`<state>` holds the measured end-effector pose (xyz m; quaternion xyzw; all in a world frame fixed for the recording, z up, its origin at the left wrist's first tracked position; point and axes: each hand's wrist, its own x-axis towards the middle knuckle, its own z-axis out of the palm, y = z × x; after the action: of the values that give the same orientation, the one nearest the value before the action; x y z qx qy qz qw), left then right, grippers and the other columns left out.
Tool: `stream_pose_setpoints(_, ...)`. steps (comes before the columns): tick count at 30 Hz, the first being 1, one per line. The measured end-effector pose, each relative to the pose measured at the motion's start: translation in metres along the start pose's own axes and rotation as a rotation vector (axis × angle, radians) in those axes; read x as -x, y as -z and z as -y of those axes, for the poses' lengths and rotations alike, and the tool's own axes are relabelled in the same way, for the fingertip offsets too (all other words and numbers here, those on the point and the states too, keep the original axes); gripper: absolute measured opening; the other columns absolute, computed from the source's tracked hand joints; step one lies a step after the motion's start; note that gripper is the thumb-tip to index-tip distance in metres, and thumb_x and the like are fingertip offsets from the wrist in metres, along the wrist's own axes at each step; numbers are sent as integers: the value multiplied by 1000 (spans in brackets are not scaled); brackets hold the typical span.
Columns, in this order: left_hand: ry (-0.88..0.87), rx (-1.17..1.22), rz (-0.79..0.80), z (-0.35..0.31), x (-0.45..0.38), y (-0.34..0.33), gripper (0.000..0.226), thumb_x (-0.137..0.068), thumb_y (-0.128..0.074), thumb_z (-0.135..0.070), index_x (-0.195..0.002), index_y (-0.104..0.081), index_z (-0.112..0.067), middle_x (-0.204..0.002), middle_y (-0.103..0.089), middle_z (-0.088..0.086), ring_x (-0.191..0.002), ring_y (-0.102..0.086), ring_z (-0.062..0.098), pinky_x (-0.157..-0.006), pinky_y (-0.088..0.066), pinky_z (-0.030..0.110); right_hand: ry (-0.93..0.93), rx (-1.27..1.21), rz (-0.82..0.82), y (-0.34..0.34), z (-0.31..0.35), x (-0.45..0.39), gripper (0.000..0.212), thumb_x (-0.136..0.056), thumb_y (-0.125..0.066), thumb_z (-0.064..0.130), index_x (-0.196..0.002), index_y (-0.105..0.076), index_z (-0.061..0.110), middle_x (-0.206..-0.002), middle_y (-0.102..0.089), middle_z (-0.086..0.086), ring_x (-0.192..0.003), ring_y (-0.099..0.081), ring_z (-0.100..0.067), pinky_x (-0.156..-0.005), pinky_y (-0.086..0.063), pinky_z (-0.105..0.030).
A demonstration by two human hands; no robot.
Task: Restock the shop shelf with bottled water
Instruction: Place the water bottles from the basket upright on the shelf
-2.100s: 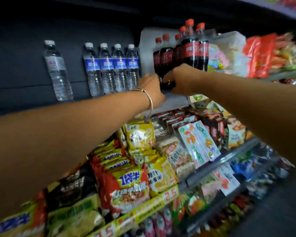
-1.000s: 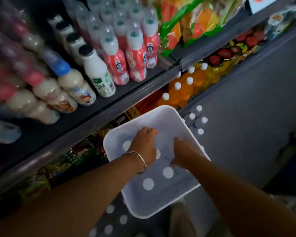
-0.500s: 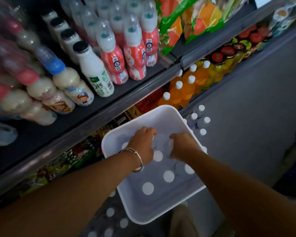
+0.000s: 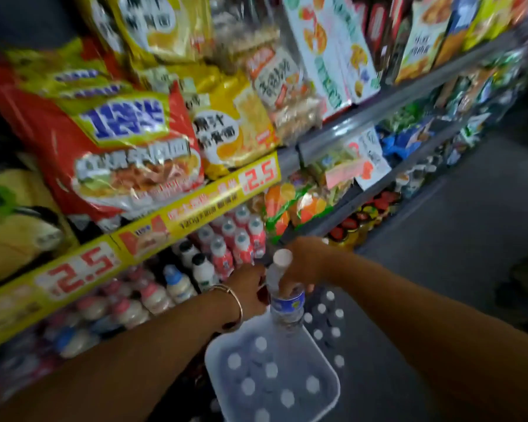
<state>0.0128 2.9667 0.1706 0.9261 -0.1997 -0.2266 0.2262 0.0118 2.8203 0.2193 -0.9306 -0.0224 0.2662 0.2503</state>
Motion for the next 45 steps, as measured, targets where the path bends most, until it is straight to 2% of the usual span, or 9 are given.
stream_pose_setpoints(3,-69,0,-17,-44,29,69,43,-79,-67,-9,-118,-53,-1,-112,-61,18,-103,-57,28,-76,-39,25,44,-48,-97,66,38,42,17,-67,-79,19,-69,-63,12,-62,-59,1,-53,-58,-12,-49,-48,-22)
stream_pose_setpoints(7,-141,73,-73,-98,65,158,59,-73,-76,-8,-124,-48,1,-113,-55,9,-100,-53,20,-70,-36,21,108,-140,-224,151,88,107,18,-66,-77,13,-77,-68,2,-64,-60,-9,-48,-54,-20,-44,-42,-22)
stream_pose_setpoints(15,-329,199,-307,-200,136,310,32,-73,-72,6,-85,-51,-17,-74,-53,-4,-65,-46,6,-58,-41,9,286,-218,-479,298,184,217,18,-74,-68,13,-61,-56,9,-37,-42,0,-35,-36,-15,-38,-25,-12)
stream_pose_setpoints(20,-372,292,-454,-235,160,390,26,-74,-73,-1,-89,-58,-15,-97,-64,16,-86,-57,23,-85,-50,40,440,-310,-579,376,236,245,17,-77,-63,14,-65,-51,17,-49,-40,1,-41,-31,-9,-44,-20,-17)
stream_pose_setpoints(23,-357,300,-543,-245,163,437,26,-75,-74,-6,-98,-61,-11,-106,-66,16,-90,-59,23,-84,-51,38,512,-333,-629,413,267,243,9,-76,-62,20,-71,-55,23,-57,-44,5,-48,-35,-7,-47,-25,-17)
stream_pose_setpoints(27,-362,380,-612,-243,152,490,18,-77,-72,-5,-83,-60,-17,-88,-66,3,-87,-60,17,-79,-48,29,623,-434,-681,455,300,224,11,-74,-67,19,-68,-58,17,-50,-54,2,-45,-48,-12,-48,-40,-15)
stream_pose_setpoints(32,-313,463,-603,-230,121,533,11,-79,-71,-13,-86,-64,-20,-87,-68,-5,-90,-62,11,-89,-47,30,715,-518,-646,491,330,174,19,-69,-68,19,-85,-63,10,-82,-62,-10,-73,-59,-23,-74,-47,-34)
stream_pose_setpoints(37,-240,550,-629,-209,83,557,15,-76,-72,-16,-89,-64,-17,-74,-71,-10,-78,-64,5,-85,-49,27,742,-485,-632,517,345,127,11,-65,-68,20,-68,-58,17,-54,-50,3,-54,-41,-10,-59,-34,-22)
stream_pose_setpoints(45,-90,432,-853,-185,20,574,26,-71,-79,-17,-75,-54,-20,-84,-62,-3,-93,-62,19,-94,-51,37,782,-469,-553,543,348,40,22,-75,-65,21,-62,-47,18,-44,-42,6,-39,-30,-8,-39,-22,-16)
